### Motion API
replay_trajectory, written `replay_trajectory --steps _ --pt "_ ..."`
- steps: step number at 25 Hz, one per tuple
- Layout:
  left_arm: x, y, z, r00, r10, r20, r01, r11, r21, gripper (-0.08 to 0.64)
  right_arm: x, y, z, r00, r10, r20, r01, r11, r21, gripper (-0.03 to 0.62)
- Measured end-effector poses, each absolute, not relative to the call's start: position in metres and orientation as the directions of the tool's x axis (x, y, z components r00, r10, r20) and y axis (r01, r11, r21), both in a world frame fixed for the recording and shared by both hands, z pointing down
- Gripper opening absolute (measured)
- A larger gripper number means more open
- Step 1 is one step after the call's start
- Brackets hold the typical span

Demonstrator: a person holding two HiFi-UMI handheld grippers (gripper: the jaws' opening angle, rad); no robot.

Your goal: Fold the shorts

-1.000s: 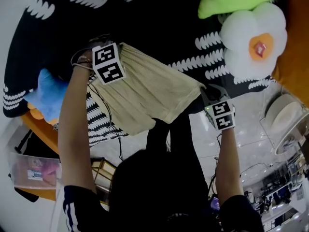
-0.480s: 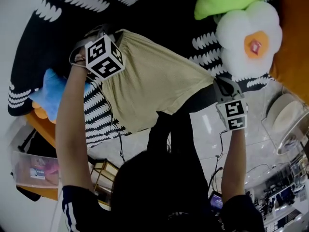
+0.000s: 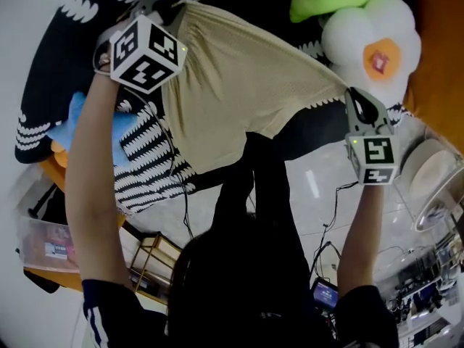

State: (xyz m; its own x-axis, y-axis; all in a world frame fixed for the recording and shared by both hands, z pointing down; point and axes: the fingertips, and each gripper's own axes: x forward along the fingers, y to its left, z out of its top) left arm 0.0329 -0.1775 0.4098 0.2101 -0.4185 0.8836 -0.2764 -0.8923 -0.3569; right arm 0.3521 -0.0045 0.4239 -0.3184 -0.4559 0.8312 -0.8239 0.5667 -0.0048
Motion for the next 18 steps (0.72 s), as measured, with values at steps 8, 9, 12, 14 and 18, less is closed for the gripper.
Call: replay_trajectory --steps 8,9,12,14,18 --pt "0.030 -0.176 0.359 0.276 -0.457 0.846 -0.282 -0.880 -0.383 0.034 0.330 0.012 0.365 -0.362 -0.528 0.768 -0.828 0.561 -0.004 0.026" --pt "0.027 -0.170 0.360 0.282 -0.448 0.848 -0.271 -0.885 -0.378 0.034 0.325 0.020 0.362 -0.371 -0.527 0.764 -0.827 0.562 -0.014 0.026" --pt "0.010 -0.149 0.366 0.301 -0.430 0.851 -0.235 -0.898 -0.371 0.035 0.294 0.049 0.349 -0.400 -0.536 0.743 -0.817 0.576 -0.025 0.026" --pt "-0.005 -0.137 0.363 0.321 -0.435 0.841 -0.226 -0.898 -0.378 0.035 0.261 0.072 0.334 -0.418 -0.558 0.717 -0.811 0.584 -0.018 0.026" --pt "-0.038 -0.107 0.374 0.342 -0.435 0.833 -0.248 -0.897 -0.366 0.035 0.183 0.141 0.327 -0.421 -0.550 0.721 -0.815 0.579 -0.034 0.026"
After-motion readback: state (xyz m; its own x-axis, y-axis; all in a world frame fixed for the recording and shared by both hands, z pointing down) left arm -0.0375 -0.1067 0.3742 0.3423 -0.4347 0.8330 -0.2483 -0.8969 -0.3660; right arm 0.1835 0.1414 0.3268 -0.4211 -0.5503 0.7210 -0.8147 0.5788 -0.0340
